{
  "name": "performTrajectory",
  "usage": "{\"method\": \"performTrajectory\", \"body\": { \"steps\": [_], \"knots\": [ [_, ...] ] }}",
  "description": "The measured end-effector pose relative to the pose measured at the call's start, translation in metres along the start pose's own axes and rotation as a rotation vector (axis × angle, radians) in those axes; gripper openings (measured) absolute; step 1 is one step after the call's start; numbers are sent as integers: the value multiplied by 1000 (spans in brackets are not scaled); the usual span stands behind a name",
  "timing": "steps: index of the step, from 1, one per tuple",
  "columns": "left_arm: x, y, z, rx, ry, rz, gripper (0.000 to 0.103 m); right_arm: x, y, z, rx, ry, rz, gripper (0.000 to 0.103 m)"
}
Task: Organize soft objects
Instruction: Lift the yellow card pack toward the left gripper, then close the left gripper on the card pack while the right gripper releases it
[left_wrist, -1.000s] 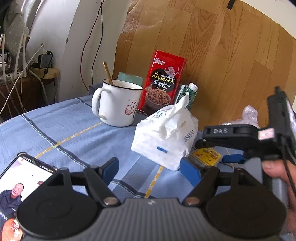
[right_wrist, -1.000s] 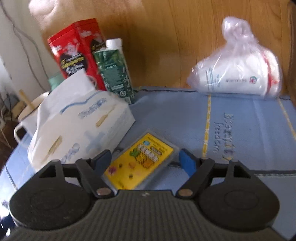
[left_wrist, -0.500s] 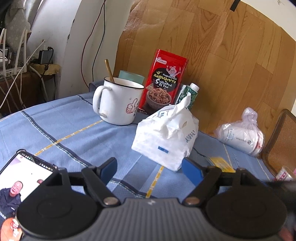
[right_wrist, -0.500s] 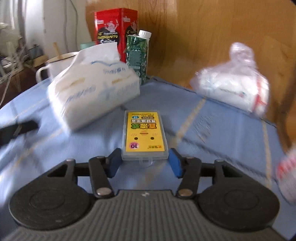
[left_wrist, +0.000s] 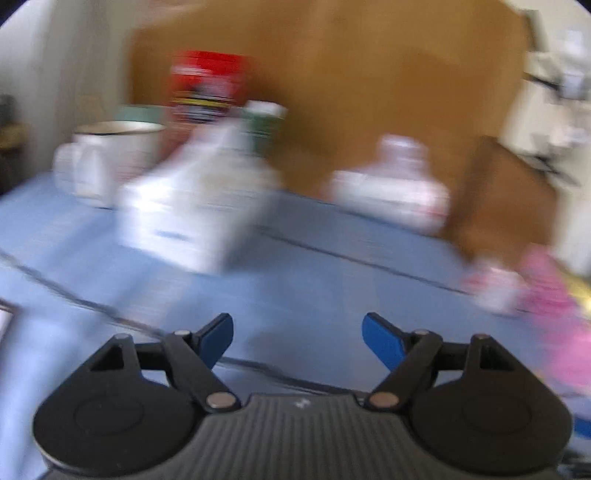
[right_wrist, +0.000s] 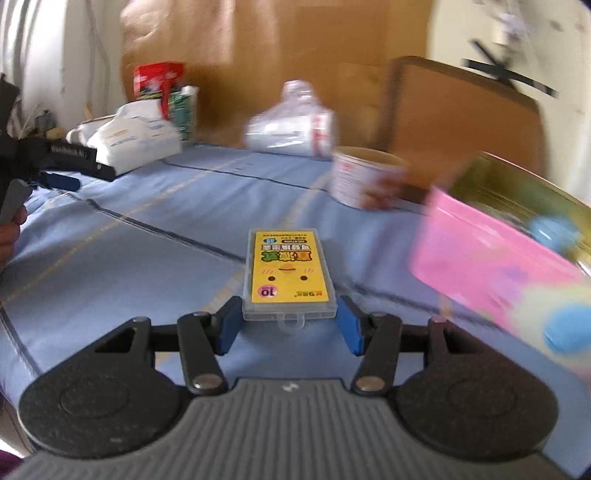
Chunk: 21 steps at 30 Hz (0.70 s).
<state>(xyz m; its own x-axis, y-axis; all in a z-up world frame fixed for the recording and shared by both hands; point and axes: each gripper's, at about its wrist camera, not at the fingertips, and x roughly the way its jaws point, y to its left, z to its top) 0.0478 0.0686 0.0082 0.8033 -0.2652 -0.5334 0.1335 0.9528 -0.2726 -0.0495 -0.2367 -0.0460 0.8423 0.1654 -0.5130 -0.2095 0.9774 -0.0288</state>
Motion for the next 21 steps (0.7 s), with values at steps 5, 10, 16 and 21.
{"method": "performTrajectory", "body": {
  "steps": [5,10,16,21],
  "knots": [
    [10,-98,-11,104,199,-321,63,-14,-25,-13,134,-2,37,58],
    [34,-147,-27,87,392,-429,52,-23,-49,-22,328,-30,133,58],
    [31,-181,-34,134,417,-467,32,-31,-59,-25,403,-65,181,58],
    [9,-225,-7,213,313,-546,31,-64,-72,-11,378,-223,122,58]
  ]
}}
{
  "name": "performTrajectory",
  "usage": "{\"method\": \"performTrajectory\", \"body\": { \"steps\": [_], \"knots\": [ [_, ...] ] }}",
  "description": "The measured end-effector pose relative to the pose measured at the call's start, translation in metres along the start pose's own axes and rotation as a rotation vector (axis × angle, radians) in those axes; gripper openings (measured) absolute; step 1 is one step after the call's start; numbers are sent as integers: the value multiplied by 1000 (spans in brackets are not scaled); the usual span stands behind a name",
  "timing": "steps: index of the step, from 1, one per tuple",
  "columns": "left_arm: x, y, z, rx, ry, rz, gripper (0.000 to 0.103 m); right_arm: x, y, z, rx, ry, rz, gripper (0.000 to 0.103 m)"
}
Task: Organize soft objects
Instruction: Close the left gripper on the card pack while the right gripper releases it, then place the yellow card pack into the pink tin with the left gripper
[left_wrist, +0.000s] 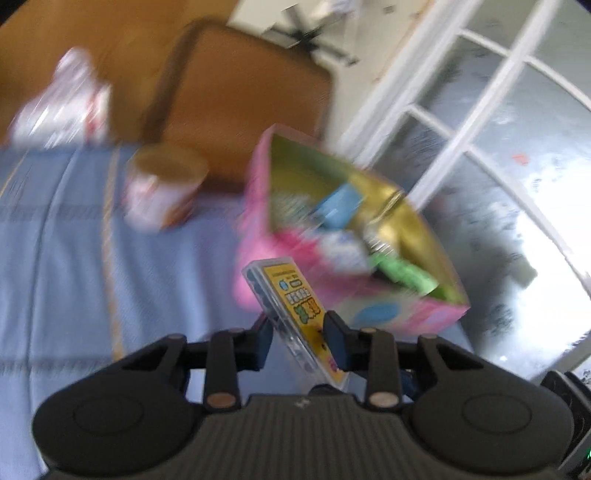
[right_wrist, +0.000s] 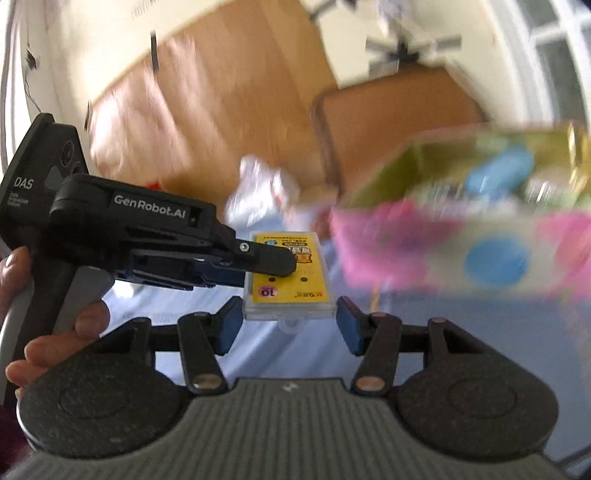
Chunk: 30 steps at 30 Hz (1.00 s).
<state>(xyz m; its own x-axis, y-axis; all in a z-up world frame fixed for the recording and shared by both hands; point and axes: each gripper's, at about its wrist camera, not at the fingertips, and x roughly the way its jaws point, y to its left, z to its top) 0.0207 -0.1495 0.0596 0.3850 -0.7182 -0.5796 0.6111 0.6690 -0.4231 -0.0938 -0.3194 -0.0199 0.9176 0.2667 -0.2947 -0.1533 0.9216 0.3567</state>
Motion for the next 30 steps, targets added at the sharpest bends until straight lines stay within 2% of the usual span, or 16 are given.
{"method": "performTrajectory", "body": {
  "steps": [4,10,12,14,15,16,18,21,28,30],
  "knots": [
    [31,-43,29,95,-23,-34,31,-12,-13,22,-61,-108,-110,58],
    [106,-82,62,138,-26,-46,31,2,-65,49,-47,-133,-276,58],
    [136,-87,74,161,-27,16,45,17,-79,58,-59,-147,-360,59],
    [158,-83,80,134,-11,126,44,40,-94,66,-89,-138,-471,60],
    [161,-80,81,114,-1,137,44,47,-101,68,-94,-118,-508,60],
    [160,-74,80,91,3,129,44,47,-110,69,-72,-109,-518,60],
    [152,-67,75,94,-13,126,45,31,-119,65,-1,-138,-451,60],
    [141,-67,69,157,-43,219,46,6,-118,55,28,-179,-428,60],
    [115,-77,39,298,-71,337,52,-43,-109,38,182,-259,-398,60],
    [104,-79,32,329,-87,360,60,-45,-104,40,219,-261,-385,60]
  ]
}}
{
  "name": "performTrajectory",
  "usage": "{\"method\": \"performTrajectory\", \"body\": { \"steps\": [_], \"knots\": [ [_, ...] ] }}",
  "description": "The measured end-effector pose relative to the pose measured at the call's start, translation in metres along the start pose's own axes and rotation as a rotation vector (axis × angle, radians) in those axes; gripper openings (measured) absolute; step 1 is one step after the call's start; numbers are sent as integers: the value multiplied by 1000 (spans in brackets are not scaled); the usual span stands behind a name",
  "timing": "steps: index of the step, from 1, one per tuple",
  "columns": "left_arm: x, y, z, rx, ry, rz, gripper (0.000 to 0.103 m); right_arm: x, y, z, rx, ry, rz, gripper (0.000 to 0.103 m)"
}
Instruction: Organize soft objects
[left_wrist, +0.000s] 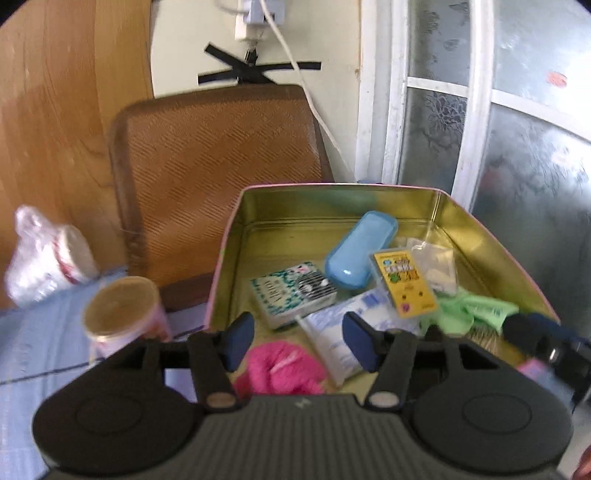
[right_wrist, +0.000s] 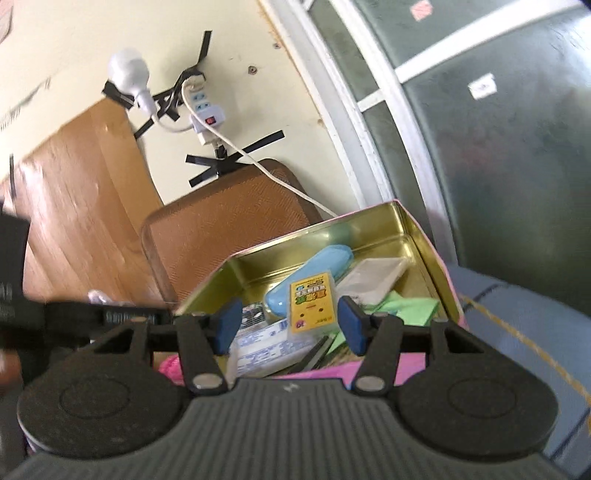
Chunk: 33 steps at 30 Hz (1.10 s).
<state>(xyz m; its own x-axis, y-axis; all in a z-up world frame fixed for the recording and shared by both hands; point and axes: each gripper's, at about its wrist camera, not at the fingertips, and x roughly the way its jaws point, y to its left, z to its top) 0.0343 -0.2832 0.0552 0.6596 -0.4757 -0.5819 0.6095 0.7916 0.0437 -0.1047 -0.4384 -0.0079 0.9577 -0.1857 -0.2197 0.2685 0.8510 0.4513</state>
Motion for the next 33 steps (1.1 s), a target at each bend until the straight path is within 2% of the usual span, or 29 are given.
{"method": "performTrajectory", "body": {
  "steps": [1,3,6,7,11,14,19,33],
  "knots": [
    [-8,1,-3,7,-11,12,61,-1,2,2,16,2,3,60],
    [-20,4,-7,12,-33,31,73,-6,6,2,35,3,10,60],
    [-38,12,-15,5,-58,48,81,-13,15,-1,42,10,14,60],
    [-44,15,-17,0,-60,48,83,-15,18,-2,45,16,19,64],
    [-66,27,-30,-14,-91,58,101,-22,32,-6,42,40,36,67],
    [-79,30,-37,-11,-106,75,103,-27,42,-5,44,51,49,74],
    [-89,42,-46,-43,-92,67,103,-33,56,-2,48,62,76,76],
    [-100,56,-65,-52,-61,36,103,-34,76,-7,26,69,79,79]
  ]
}}
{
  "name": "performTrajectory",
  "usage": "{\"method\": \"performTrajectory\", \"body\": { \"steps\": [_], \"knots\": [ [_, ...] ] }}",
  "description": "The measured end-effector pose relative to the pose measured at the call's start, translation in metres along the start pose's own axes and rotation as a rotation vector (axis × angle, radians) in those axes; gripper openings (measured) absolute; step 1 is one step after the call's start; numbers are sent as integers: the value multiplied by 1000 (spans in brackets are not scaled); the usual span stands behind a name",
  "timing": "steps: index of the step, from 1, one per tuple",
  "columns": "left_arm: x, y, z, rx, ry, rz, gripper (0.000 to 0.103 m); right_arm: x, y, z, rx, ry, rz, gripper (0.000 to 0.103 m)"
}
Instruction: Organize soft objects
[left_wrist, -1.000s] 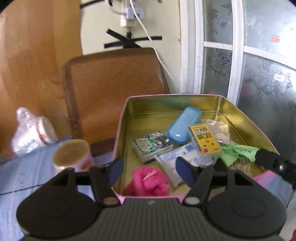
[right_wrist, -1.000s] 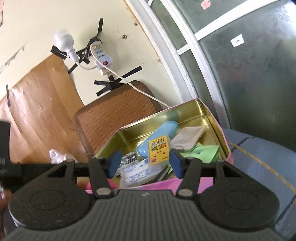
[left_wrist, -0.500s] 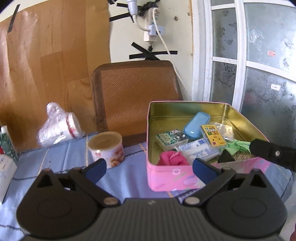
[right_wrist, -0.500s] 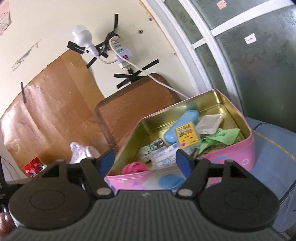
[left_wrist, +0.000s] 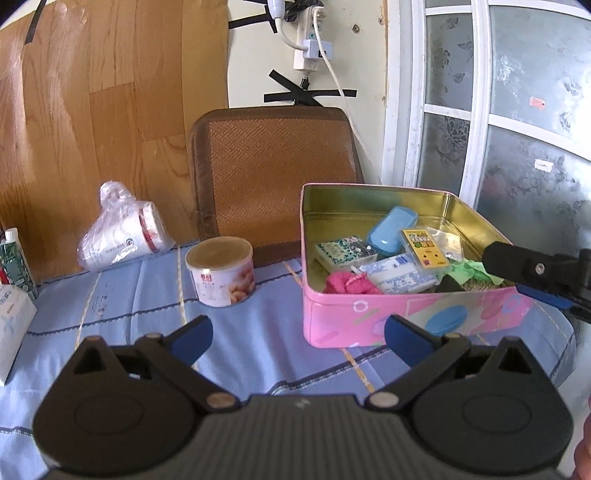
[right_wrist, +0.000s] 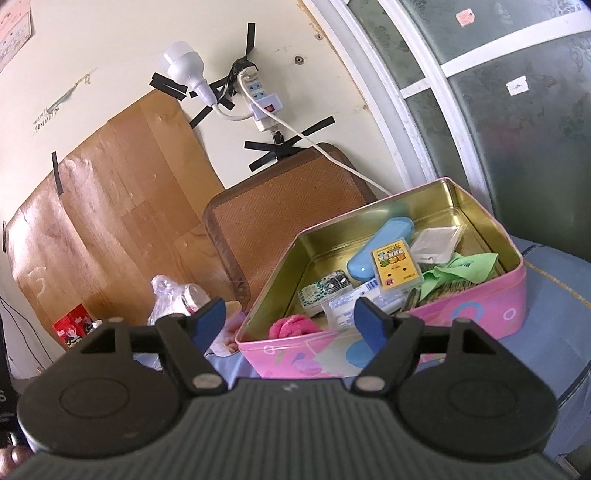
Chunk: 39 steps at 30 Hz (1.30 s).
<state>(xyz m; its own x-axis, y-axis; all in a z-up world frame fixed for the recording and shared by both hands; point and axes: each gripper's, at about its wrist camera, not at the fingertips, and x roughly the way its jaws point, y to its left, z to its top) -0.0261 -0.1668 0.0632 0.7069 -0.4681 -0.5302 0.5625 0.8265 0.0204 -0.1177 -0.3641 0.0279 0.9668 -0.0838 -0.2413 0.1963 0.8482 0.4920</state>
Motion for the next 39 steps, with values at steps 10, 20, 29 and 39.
{"method": "performTrajectory", "body": {
  "steps": [10,20,29,39],
  "knots": [
    [7,-2,-8,23,25,31,103,3,-7,-5,36,-2,-20,90],
    [15,8,-19,-25,53,61,103,6,-13,-13,93,18,-39,93],
    [27,8,-29,1,98,114,103,11,-8,-25,97,51,-38,95],
    [27,3,-33,45,96,123,103,8,-17,-25,129,19,-69,95]
  ]
}}
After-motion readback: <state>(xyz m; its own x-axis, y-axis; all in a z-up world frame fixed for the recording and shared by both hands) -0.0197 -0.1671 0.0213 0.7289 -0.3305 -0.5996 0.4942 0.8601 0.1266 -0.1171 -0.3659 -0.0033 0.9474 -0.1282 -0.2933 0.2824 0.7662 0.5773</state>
